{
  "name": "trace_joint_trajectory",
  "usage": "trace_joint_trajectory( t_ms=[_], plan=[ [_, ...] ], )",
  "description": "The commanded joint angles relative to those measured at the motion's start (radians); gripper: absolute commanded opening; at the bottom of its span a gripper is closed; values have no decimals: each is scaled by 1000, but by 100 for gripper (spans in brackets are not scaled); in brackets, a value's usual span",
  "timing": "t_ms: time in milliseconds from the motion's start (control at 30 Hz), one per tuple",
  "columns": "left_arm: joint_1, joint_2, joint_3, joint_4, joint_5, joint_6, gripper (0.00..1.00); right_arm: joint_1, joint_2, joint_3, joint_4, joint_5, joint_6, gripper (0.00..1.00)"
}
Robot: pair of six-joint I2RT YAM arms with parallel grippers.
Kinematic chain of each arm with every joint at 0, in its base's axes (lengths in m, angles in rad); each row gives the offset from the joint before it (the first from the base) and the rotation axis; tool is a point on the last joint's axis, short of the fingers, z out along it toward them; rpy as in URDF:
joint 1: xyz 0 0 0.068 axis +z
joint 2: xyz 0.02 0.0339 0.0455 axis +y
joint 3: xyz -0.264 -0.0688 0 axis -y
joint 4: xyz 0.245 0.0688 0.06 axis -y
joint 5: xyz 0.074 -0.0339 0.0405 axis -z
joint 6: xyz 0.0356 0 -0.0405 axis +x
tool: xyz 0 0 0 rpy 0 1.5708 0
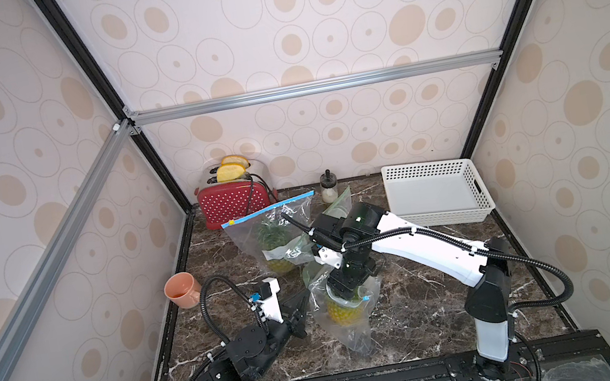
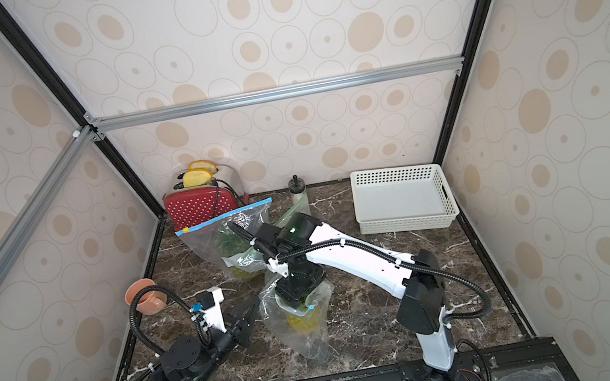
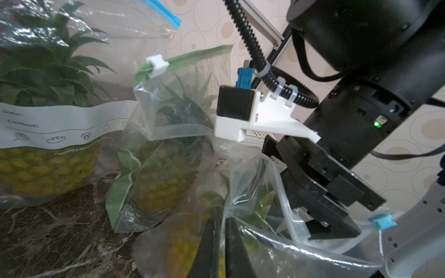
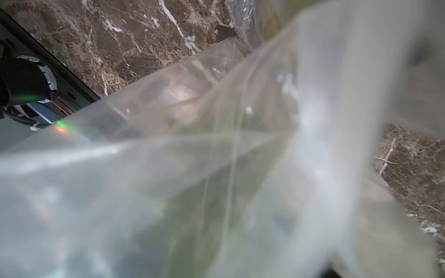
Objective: Open the zip-top bag and take out the pineapple
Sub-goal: Pick up the pineapple from the zipper food storage bag.
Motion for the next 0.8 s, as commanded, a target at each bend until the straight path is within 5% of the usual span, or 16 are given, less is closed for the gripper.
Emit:
trace_joint_trajectory(
  t_ms=[0, 333, 767],
  plan=[
    [1, -37, -23, -26, -27, -40, 11, 4, -21, -67, 84, -4, 35, 72],
    [2, -64, -38, -73, -37, -57, 11, 3, -87, -184, 283, 48, 103, 72],
    [1, -39, -34, -47, -31, -53, 11, 16, -139, -165, 260, 85, 144, 76]
  ],
)
